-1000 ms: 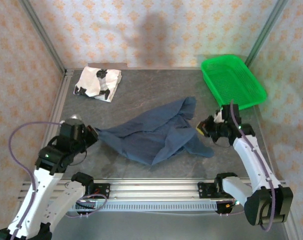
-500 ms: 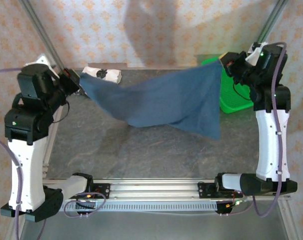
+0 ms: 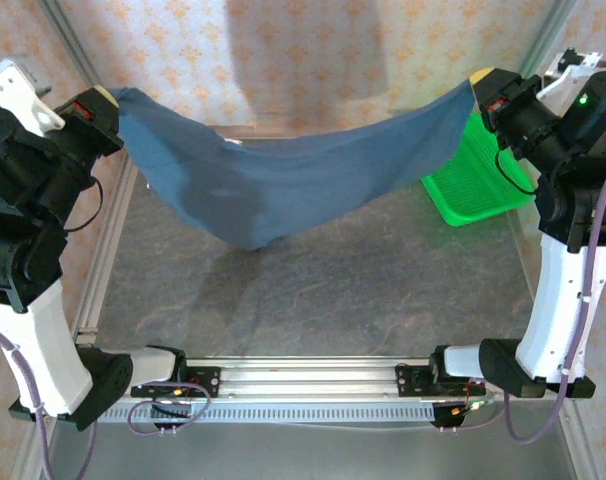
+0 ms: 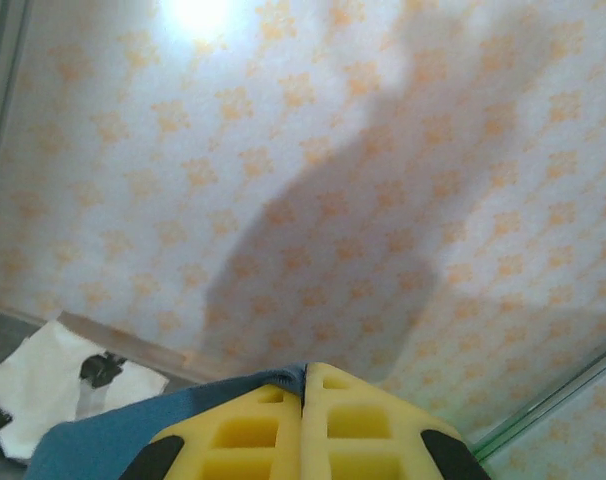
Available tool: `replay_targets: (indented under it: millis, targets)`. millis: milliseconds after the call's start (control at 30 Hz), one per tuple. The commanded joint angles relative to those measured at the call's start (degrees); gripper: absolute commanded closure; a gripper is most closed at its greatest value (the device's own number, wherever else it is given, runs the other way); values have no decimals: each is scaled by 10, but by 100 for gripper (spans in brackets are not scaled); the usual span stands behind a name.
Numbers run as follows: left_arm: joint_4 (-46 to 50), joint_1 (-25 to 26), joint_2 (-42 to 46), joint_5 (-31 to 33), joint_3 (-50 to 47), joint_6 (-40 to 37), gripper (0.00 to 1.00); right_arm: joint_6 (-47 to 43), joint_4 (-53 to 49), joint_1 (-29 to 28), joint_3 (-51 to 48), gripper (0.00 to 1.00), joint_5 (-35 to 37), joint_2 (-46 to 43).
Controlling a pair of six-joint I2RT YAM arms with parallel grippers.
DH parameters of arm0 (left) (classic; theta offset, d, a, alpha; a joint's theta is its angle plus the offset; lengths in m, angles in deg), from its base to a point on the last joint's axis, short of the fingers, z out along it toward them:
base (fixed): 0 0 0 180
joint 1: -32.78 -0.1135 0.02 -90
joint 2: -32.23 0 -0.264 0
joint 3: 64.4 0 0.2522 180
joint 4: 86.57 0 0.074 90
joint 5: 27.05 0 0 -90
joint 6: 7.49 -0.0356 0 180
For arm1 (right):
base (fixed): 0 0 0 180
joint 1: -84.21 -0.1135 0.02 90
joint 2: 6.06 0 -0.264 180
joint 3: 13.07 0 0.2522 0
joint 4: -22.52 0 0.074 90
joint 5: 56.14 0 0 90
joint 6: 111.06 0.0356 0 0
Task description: Fold and stack the t-shirts
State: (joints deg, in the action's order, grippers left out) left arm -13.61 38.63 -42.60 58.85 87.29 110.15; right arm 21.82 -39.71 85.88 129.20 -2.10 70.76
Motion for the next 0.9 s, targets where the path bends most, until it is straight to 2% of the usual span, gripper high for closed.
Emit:
replay_targets:
  millis: [0,667,867]
  targets:
    - [-17,-6,-28,-8,62,-31,100,12,-26,3,52,100,-10,17]
    - [-117,-6,-36,-22,206,-126,100,118,38,4,54,100,-81,-19]
    - [-119,-6,-44,-32,212,-137,100,122,45,3,57,100,-86,-21]
